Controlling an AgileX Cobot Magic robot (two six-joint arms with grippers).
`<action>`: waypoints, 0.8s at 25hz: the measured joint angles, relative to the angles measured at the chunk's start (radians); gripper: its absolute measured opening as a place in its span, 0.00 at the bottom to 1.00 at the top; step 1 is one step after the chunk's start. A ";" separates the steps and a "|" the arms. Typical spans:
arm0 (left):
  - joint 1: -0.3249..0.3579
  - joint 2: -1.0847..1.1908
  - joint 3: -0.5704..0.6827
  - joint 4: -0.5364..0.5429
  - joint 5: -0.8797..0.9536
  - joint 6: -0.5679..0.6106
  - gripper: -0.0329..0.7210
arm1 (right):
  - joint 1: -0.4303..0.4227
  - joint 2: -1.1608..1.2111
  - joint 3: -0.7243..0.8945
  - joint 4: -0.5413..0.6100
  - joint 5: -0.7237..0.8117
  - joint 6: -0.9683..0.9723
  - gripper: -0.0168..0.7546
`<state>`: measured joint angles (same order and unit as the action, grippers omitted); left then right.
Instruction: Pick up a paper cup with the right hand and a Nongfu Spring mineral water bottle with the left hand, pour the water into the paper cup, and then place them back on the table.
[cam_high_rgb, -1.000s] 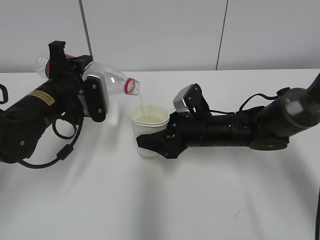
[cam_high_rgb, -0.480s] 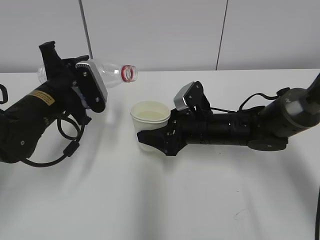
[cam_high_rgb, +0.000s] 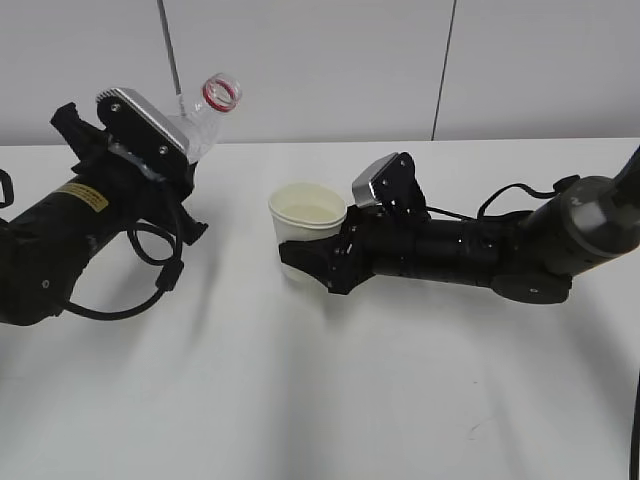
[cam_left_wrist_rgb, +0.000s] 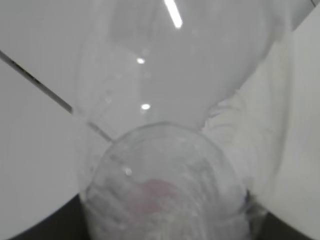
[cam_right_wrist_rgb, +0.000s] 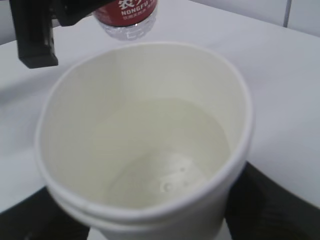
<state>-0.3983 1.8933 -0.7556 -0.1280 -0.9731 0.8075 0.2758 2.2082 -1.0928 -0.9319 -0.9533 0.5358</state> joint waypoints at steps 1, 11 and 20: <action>0.000 0.000 0.000 -0.002 0.000 -0.056 0.50 | 0.000 0.000 0.000 0.017 0.002 -0.009 0.71; 0.000 0.000 0.000 -0.012 0.000 -0.627 0.50 | 0.000 0.000 0.000 0.134 0.038 -0.060 0.71; 0.000 0.000 0.000 -0.012 0.000 -0.712 0.50 | 0.000 0.000 0.000 0.341 0.087 -0.134 0.71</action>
<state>-0.3983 1.8933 -0.7556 -0.1401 -0.9731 0.0956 0.2758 2.2082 -1.0928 -0.5909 -0.8663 0.4015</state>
